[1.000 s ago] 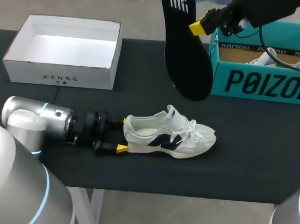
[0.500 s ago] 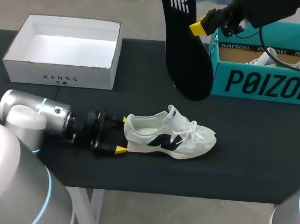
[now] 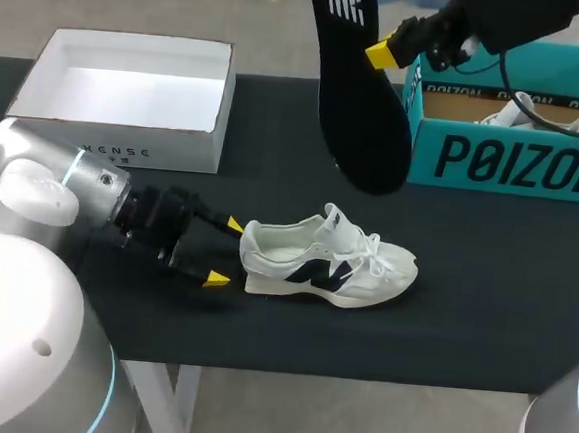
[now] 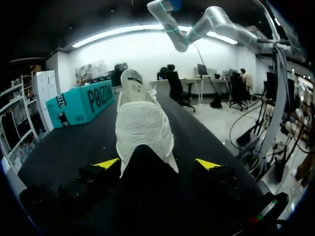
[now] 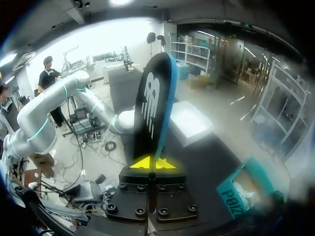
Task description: Take the shoe out of the shoebox, open the shoe tongue, remove and reinsert the insole, then place the shoe into the shoebox
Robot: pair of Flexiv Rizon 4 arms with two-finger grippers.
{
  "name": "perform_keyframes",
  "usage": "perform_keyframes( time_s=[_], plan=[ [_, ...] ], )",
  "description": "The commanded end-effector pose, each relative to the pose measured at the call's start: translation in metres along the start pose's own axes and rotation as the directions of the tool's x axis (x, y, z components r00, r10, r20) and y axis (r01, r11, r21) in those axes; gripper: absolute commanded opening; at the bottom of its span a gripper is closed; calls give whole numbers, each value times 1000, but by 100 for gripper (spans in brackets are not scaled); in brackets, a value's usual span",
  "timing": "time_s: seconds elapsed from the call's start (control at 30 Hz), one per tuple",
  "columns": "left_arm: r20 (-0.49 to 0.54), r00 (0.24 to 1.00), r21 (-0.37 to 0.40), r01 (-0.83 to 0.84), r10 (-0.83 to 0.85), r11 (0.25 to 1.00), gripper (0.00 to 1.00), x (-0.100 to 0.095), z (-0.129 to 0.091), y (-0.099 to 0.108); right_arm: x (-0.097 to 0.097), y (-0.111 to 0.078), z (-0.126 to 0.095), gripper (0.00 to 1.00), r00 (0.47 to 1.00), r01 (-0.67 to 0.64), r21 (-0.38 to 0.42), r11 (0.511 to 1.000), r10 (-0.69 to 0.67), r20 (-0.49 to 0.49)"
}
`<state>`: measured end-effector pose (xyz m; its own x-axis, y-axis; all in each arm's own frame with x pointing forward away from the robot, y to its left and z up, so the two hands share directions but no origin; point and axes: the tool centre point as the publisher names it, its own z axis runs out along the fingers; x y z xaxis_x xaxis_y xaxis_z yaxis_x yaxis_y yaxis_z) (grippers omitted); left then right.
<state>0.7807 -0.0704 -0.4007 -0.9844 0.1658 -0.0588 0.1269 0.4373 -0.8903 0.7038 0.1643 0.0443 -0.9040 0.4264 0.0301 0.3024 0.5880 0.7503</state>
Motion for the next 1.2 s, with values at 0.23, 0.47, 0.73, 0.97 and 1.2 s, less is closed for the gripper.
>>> perform_keyframes(
  time_s=[0.23, 0.47, 0.73, 0.97, 1.2],
  plan=[
    [-61, 997, -339, 22, -45, 941, 100, 11, -28, -31, -1, 3, 2, 0, 1000, -2, 5, 1000, 2, -1],
    [-90, 996, -419, -24, -15, 908, 100, 8, -27, -46, -1, 3, 2, 0, 1000, -2, 5, 1000, 2, -1],
    [-178, 982, -517, -38, -63, 855, 100, 2, -26, -60, -1, 3, 2, 0, 1000, -2, 5, 1000, 2, -1],
    [-204, 977, -619, -76, -67, 782, 100, -9, -41, -72, -1, 3, 2, 0, 1000, -2, 5, 1000, 2, -1],
    [-174, 982, -702, -68, -79, 709, 100, -21, -60, -69, -1, 3, 2, 0, 1000, -2, 5, 1000, 2, -1]
  ],
)
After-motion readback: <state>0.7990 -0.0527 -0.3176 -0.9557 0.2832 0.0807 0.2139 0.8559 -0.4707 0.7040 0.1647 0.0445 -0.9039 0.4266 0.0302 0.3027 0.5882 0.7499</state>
